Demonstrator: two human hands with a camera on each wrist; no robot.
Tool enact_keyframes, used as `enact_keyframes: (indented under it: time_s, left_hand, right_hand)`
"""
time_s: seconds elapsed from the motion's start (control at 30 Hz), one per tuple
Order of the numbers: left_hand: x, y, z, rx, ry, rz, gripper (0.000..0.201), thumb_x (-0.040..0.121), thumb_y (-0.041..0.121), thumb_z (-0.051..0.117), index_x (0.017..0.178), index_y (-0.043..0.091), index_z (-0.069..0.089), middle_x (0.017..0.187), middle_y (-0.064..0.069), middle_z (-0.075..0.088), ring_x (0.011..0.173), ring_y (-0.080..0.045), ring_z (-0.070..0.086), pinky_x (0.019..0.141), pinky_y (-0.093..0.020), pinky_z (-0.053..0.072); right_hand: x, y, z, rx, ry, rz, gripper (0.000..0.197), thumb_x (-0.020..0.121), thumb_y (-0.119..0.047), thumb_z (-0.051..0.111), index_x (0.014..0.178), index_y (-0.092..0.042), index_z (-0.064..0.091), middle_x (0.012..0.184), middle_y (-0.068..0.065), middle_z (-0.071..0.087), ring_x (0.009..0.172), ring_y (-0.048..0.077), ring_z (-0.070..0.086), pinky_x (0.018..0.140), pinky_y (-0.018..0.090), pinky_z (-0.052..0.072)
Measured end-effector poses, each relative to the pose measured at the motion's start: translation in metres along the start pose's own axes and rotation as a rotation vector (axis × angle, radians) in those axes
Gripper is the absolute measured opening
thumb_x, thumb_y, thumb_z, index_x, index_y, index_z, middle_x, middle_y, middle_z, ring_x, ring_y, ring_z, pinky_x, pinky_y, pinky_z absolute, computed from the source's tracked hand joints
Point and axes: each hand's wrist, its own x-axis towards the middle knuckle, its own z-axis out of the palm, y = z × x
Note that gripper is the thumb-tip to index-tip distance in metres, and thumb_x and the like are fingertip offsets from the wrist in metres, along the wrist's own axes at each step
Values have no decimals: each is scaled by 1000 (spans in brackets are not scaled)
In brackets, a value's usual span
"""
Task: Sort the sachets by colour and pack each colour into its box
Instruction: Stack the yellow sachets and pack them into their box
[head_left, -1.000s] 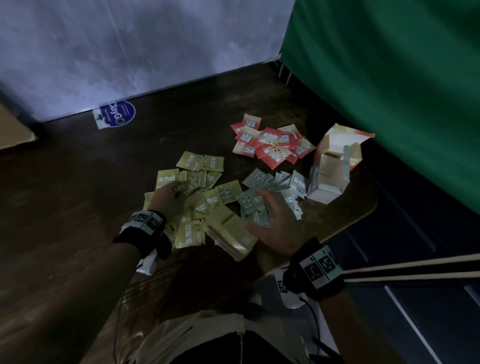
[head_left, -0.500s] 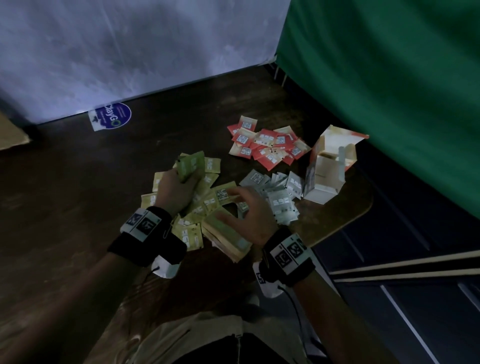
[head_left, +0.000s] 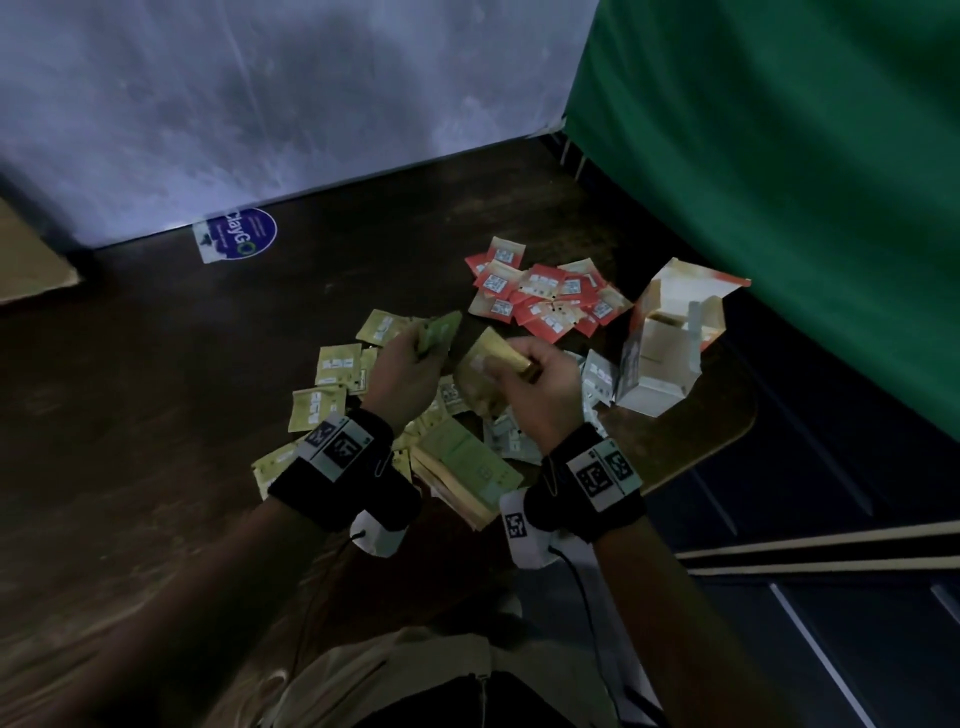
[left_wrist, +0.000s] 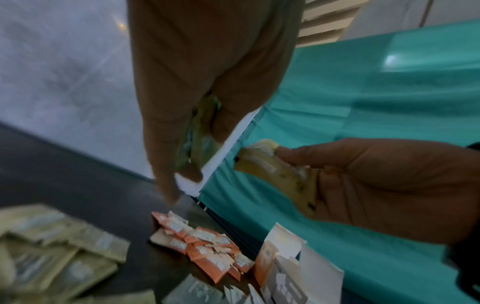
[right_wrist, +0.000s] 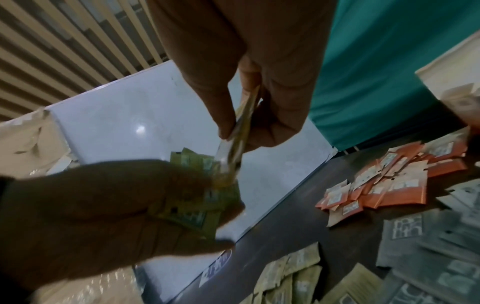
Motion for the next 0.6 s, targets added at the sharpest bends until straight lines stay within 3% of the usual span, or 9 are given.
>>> enact_keyframes:
  time_s: [0.07, 0.17, 0.27, 0.37, 0.47, 0.53, 0.6]
  left_hand:
    - [-2, 6, 1, 165, -80, 75, 19, 90, 16, 56, 104, 8, 65, 98, -10, 67, 90, -26, 62, 81, -40, 52]
    - [-5, 14, 3, 209, -149, 163, 8, 86, 3, 55, 86, 3, 62, 73, -6, 61, 66, -17, 57, 63, -30, 46]
    - [-5, 20, 2, 139, -207, 157, 13, 81, -3, 56, 78, 9, 60, 66, -5, 60, 50, -5, 56, 51, -22, 48]
    - [-8, 26, 2, 82, -345, 145, 16, 87, -3, 53, 86, 12, 59, 75, -7, 60, 61, -15, 56, 55, -23, 47]
    - [-10, 30, 5, -181, -411, 26, 23, 95, 2, 42, 96, 20, 56, 88, -6, 58, 78, -20, 55, 67, -28, 45]
    - [-8, 29, 9, -375, -374, -4, 26, 99, 11, 39, 105, 30, 56, 100, -3, 62, 91, -20, 60, 78, -32, 48]
    - [-6, 27, 14, -464, -373, 12, 20, 98, 22, 45, 110, 32, 58, 109, 0, 66, 105, -23, 62, 87, -36, 50]
  right_hand:
    - [6, -5, -7, 19, -19, -3, 8, 83, -12, 70, 89, -17, 67, 75, -5, 65, 69, 7, 62, 63, 24, 53]
    - [14, -9, -8, 8, -78, 13, 13, 86, -10, 66, 91, -22, 63, 90, 5, 66, 85, 21, 65, 73, 35, 57]
    - [20, -10, -8, -16, -75, 36, 14, 86, -6, 65, 91, -18, 62, 89, 4, 62, 83, 19, 61, 70, 32, 56]
    - [22, -13, -10, 45, -33, 65, 18, 82, -1, 68, 82, -18, 63, 81, -1, 62, 73, 11, 60, 61, 21, 53]
    - [28, -10, -13, 150, 99, 180, 26, 78, 0, 72, 78, -25, 64, 86, 4, 66, 80, 20, 64, 73, 34, 57]
    - [29, -10, -18, 277, 172, 280, 19, 78, 0, 72, 87, -16, 67, 92, 9, 68, 89, 26, 65, 82, 41, 56]
    - [26, -9, -19, 414, 154, 361, 22, 79, -1, 71, 101, -3, 67, 96, 14, 70, 89, 29, 67, 78, 41, 57]
